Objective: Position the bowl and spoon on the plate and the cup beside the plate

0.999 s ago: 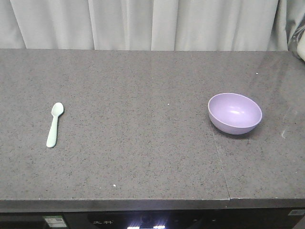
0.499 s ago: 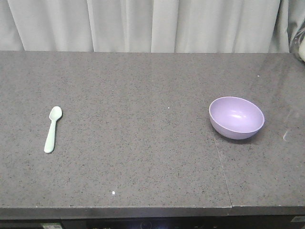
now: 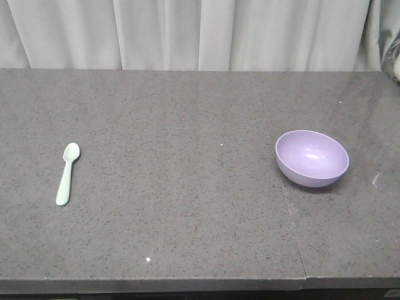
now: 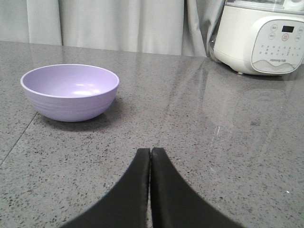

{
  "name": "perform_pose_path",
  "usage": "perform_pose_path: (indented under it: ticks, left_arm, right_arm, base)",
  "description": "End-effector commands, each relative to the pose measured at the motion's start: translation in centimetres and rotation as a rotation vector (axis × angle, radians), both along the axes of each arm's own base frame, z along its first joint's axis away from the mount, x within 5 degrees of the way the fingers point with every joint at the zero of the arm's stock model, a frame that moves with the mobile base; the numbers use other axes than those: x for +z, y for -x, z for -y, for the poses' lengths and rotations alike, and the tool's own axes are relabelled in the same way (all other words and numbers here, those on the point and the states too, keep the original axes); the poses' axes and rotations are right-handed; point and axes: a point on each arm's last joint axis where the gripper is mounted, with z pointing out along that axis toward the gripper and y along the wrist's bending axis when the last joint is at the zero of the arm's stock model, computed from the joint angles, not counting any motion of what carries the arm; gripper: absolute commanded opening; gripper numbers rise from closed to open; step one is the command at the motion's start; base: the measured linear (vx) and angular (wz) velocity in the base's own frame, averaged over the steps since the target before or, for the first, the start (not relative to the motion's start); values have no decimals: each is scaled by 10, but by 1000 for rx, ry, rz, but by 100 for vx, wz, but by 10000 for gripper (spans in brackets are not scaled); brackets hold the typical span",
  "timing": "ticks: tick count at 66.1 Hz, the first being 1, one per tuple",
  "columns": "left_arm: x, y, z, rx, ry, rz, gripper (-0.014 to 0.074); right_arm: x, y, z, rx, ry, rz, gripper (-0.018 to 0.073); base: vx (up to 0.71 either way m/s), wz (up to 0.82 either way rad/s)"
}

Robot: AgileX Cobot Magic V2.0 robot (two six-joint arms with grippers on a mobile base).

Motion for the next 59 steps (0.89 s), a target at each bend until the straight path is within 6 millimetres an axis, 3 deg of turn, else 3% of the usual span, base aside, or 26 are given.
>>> perform_pose_path:
  ticks: [1, 59]
  left_arm:
    - [-3, 0, 1, -8, 12, 57, -6]
    - [-3, 0, 1, -8, 12, 57, -6]
  right_arm:
    - [2, 0, -1, 6, 19, 66, -6]
    - [2, 0, -1, 6, 19, 70, -6]
  base:
    - [1, 0]
    - [1, 0]
